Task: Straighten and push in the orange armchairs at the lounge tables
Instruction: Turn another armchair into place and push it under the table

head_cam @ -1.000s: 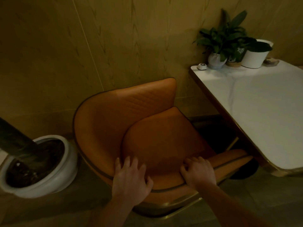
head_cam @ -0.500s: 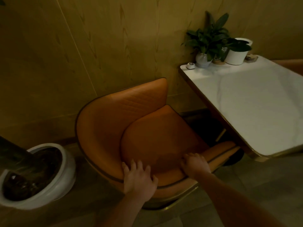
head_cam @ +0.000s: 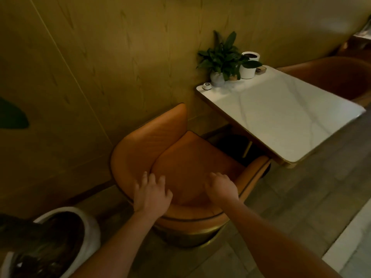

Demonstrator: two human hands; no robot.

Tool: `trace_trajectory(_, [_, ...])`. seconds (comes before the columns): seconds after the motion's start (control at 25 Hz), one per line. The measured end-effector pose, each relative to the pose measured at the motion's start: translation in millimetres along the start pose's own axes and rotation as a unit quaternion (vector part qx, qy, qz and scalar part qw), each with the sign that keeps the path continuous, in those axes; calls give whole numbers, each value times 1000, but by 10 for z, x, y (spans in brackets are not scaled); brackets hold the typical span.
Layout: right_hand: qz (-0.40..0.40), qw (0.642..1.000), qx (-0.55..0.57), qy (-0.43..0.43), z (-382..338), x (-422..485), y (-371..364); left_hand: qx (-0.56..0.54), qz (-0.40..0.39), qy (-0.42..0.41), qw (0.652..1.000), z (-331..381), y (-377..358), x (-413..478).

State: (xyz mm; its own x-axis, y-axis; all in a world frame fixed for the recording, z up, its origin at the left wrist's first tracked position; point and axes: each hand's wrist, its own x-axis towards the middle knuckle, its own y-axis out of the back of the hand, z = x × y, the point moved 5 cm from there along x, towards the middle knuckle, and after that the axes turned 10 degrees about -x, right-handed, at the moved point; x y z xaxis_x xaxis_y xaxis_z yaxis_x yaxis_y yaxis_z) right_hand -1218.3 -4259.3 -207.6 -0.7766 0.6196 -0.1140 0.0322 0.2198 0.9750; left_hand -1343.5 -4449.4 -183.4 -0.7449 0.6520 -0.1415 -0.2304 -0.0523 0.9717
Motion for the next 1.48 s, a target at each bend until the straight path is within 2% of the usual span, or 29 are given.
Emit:
trace_trajectory(0.28, [35, 999, 6, -35, -174, 20, 145, 14, -18, -23, 999, -301, 238, 170])
trace_trajectory(0.52, [24, 996, 24, -84, -184, 603, -9, 37, -43, -21, 998, -553, 308, 878])
trace_trajectory(0.8, [-12, 994, 30, -104, -325, 1128, -41, 81, -89, -32, 992, -692, 328, 1493])
trace_trajectory(0.96, [-20, 990, 30, -133, -322, 1317, -88, 92, -99, -74, 988, -647, 339, 1869])
trace_trajectory(1.16, [-13, 977, 36, -211, -358, 1480, -148, 102, -113, -157, 976, -593, 266, 2449])
trace_trajectory(1.48, [1, 917, 51, -394, -309, 1380, -463, 131, -148, -285, 938, -688, -34, 3345])
